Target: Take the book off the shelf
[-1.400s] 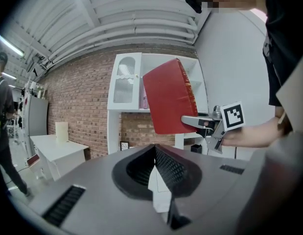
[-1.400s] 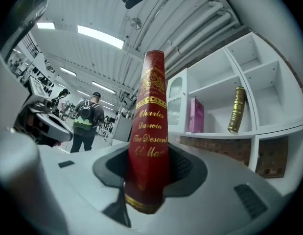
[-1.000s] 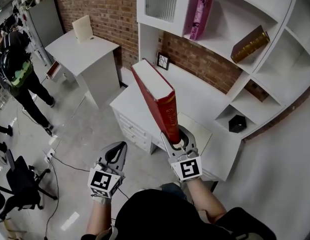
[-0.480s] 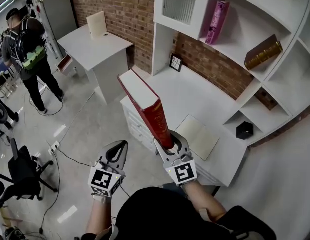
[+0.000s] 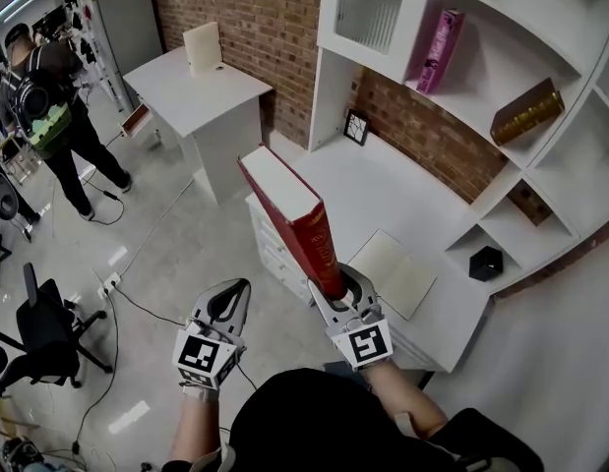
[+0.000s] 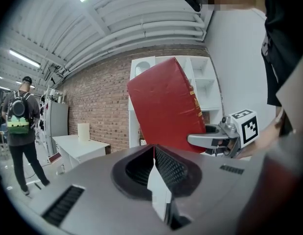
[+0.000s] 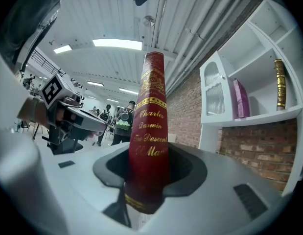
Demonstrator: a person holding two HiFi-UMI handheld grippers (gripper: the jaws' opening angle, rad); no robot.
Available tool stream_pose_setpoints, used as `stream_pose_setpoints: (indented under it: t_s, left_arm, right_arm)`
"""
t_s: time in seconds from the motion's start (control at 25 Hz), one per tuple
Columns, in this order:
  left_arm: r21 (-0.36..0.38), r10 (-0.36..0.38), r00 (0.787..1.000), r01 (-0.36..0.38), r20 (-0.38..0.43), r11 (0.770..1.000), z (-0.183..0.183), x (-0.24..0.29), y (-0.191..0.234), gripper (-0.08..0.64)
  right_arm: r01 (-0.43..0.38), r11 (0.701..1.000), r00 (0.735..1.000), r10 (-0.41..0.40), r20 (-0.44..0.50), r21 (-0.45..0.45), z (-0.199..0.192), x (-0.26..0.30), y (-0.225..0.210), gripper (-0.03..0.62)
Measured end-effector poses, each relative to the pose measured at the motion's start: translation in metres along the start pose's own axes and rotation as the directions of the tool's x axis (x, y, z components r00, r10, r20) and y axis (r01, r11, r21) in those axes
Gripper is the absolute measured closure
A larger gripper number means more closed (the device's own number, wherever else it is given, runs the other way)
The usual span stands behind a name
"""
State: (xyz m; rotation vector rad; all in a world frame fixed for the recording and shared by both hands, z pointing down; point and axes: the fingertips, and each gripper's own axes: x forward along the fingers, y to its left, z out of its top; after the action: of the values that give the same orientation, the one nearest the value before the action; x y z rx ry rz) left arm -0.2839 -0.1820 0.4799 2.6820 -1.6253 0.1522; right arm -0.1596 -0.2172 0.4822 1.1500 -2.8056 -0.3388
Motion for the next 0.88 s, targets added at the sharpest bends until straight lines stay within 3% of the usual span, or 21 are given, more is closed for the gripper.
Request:
stream_pose_setpoints:
  t_s: [0.88]
  left_arm:
    - [-0.012,0.01,1.0,-0.01,0.003,1.0,-0.005,-0.011,0.001,0.552]
  right_arm:
    - [-0.008,0.999,1.0,0.008,-0.002,0.041,0.002,-0.003,0.01,0.411]
